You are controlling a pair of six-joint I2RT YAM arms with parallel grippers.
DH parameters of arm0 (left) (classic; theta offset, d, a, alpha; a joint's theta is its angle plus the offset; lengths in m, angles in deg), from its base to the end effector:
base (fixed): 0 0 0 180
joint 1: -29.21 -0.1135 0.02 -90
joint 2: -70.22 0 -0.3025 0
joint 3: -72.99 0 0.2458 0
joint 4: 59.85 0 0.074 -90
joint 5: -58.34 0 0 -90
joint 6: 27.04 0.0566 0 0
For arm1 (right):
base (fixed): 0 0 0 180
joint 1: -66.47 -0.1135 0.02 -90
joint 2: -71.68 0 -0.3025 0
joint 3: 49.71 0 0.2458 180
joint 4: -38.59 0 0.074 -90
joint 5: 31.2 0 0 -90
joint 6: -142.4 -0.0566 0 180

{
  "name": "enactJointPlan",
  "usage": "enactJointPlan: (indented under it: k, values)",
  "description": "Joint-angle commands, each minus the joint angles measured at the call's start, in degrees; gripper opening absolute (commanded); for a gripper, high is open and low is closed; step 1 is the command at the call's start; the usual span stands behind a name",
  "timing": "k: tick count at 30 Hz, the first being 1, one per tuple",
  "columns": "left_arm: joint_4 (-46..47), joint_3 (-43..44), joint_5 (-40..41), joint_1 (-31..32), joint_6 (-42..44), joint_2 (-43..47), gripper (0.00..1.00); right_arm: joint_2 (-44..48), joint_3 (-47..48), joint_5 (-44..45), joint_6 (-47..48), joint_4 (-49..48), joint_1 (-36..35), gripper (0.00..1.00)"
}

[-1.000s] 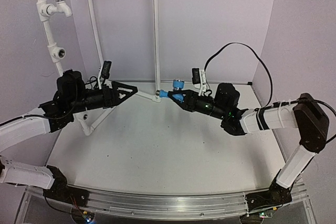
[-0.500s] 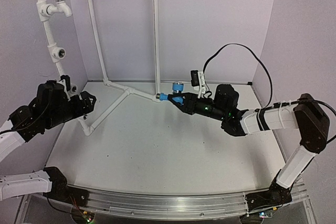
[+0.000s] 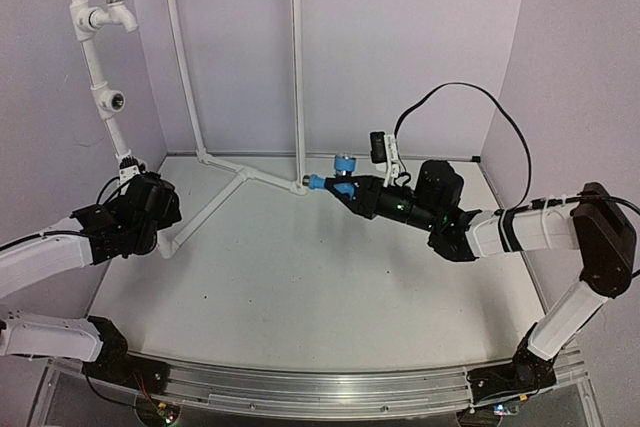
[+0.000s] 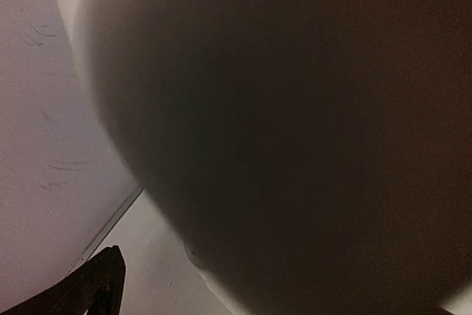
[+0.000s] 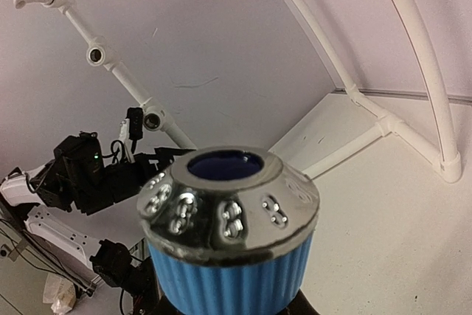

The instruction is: Install the water faucets

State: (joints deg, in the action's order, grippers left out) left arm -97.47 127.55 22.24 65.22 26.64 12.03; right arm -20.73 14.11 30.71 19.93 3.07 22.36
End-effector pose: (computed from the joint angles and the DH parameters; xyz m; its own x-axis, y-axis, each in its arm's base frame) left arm 0.1778 -0.0727 0.2842 -0.3439 -0.1815 -0.9213 -0.4327 0.9014 -0.0161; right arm 0.2482 0.2778 0.3131 -0.4367 0.2363 -0.8680 -0.8477 0.2148 0.4850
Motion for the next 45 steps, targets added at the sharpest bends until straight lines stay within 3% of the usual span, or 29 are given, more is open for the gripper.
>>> enactJointPlan:
  k: [1, 7, 10, 15, 27, 34, 39, 45]
  values:
    - [14.48, -0.74, 4.35, -2.96, 7.49, -4.76, 1.00, 2.86, -0.44, 0.23, 1.02, -2.75, -0.09, 0.00]
    - [22.48, -0.21, 3.24, -6.08, 13.33, -9.16, 1.00, 3.32, -0.99, 0.24, 0.94, -2.75, -0.09, 0.00]
    - [22.88, 0.67, 3.38, -6.13, 12.39, -11.63, 0.98, 3.29, -0.89, 0.07, 0.87, -2.72, -0.09, 0.00]
    - [21.29, 0.72, -3.33, -5.79, 9.01, -12.42, 0.93, 3.02, -0.01, -0.77, 0.86, -2.62, -0.09, 0.00]
    - [-0.33, 3.62, -16.71, -4.55, 2.39, 10.31, 0.96, 2.25, 0.50, -0.87, 1.18, -2.13, 0.00, 0.00]
    - [-7.65, 12.52, -17.77, -5.00, 3.50, 11.63, 1.00, 1.43, 1.60, -1.78, 1.01, -2.22, 0.00, 0.00]
    - [-9.70, 20.59, -22.74, -10.13, 6.13, 8.10, 1.00, 2.72, 0.95, -1.75, 1.39, -2.22, 0.00, 0.00]
    - [-7.68, 23.63, -27.43, -18.66, 10.15, 3.53, 1.00, 4.76, -0.50, -1.11, 1.90, -2.26, 0.00, 0.00]
